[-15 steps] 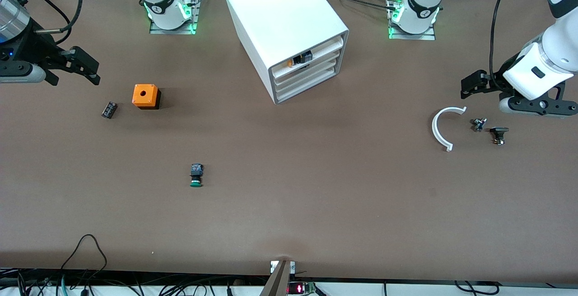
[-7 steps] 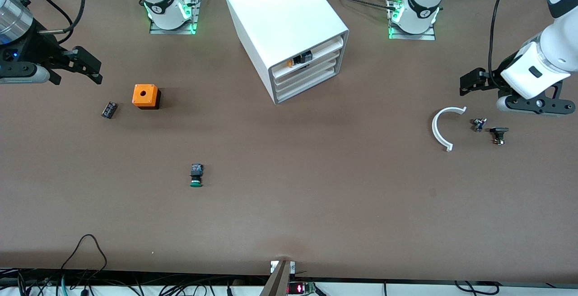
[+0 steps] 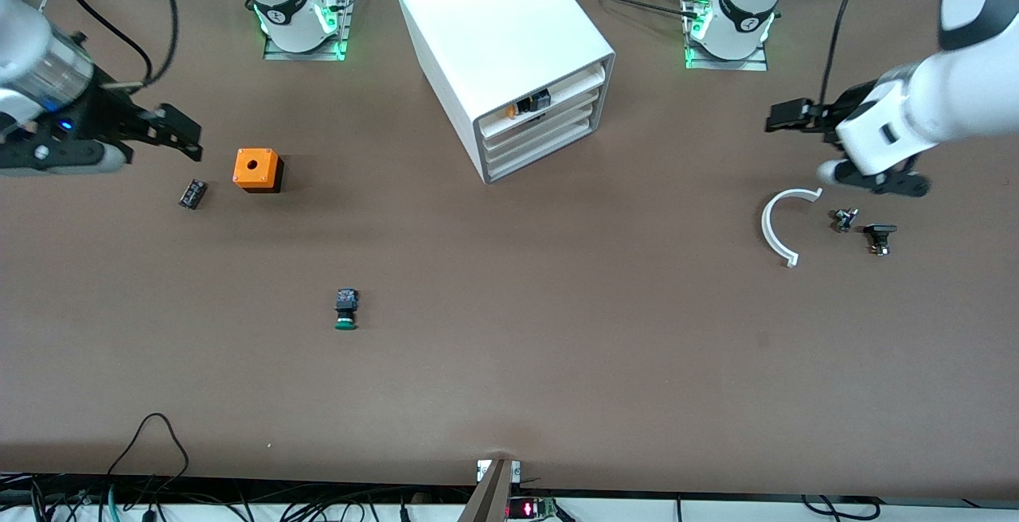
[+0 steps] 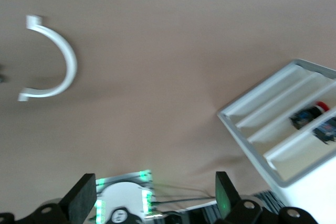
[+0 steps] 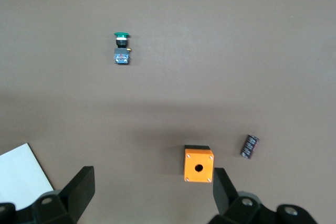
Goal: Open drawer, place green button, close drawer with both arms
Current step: 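Move the right gripper toward the green button while the left gripper reaches the drawer, then grasp the green button with the right gripper while the left gripper grips the drawer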
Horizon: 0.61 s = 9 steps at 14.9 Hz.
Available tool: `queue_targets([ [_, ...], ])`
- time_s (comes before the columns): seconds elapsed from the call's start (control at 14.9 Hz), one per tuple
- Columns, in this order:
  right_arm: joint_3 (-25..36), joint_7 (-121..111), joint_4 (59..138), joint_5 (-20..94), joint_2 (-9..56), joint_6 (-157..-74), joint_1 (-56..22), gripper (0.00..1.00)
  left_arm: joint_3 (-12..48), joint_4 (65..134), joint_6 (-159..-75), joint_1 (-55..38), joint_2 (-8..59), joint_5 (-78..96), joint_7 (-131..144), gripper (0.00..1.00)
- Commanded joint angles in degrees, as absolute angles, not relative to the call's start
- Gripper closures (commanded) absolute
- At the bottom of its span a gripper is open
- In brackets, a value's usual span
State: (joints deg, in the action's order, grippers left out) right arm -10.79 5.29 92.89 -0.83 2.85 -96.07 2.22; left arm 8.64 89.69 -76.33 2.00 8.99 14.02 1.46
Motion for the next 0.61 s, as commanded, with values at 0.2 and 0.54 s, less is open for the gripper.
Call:
queue_targets([
  [0.2, -10.8, 5.7, 92.6, -0.4, 11.3, -105.6, 0.2, 0.00, 8.6, 89.9, -76.0, 3.3, 18.0, 40.0, -11.5, 0.00],
  [0.54, -10.8, 9.4, 92.8, -0.3, 18.4, -113.3, -1.9, 0.00, 9.2, 105.8, -90.0, 2.7, 18.6, 56.4, -31.9, 0.11],
])
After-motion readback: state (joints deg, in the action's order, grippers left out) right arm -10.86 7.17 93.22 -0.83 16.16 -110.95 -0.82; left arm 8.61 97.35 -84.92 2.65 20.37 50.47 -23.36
